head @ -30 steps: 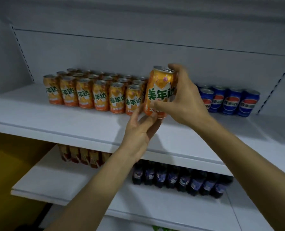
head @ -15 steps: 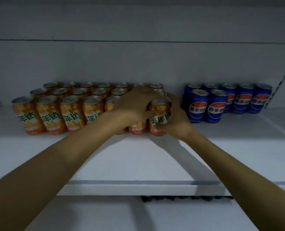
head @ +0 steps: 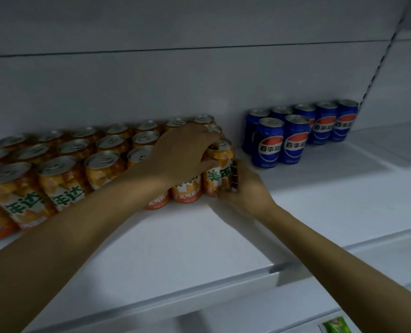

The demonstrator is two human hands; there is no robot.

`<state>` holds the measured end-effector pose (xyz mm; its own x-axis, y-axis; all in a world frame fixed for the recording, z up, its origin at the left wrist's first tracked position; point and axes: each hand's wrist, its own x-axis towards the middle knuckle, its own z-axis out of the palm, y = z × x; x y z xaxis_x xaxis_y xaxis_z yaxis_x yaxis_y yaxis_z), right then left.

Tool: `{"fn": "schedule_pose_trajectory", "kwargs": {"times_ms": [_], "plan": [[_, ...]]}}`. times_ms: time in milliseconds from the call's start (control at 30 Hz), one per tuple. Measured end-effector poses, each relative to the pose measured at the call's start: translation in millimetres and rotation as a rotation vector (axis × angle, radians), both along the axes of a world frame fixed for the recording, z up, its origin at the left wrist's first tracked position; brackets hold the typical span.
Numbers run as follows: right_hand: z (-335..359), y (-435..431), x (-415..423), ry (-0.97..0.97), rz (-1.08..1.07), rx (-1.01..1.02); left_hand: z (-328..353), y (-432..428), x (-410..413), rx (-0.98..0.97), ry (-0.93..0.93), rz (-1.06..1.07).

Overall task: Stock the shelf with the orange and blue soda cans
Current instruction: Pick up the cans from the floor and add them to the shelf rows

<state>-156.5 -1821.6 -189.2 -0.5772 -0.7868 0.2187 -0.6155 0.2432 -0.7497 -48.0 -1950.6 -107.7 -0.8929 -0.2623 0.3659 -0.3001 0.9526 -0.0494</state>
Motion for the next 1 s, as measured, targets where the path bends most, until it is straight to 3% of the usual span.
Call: {"fn": "schedule_pose_trajectory", "kwargs": {"times_ms": [100, 200, 367, 767, 1000], "plan": [[4.4, 5.5, -0.2, 0.062, -0.010, 0.071, 5.6, 15.4, -10.8, 0.039, -0.033, -0.028], [13.9, 30.0, -11.2, 0.166, -0.053, 0.109, 16.0, 45.7, -21.0, -0.049, -0.018, -0.083], [33.7, 134.4, -50.1, 0.318, -0.225, 0.235, 11.9, 128.1, -60.8, -0.131, -0.023, -0.250], [26.0, 485.6, -99.3, 0.272, -0.695, 0.581, -47.3, 417.6, -183.3, -0.120, -0.086, -0.625], [-8.8, 592.1, -112.7, 0.145, -0.794, 0.640, -93.5, 522.2, -216.3, -0.097, -0.193, -0.734]]}}
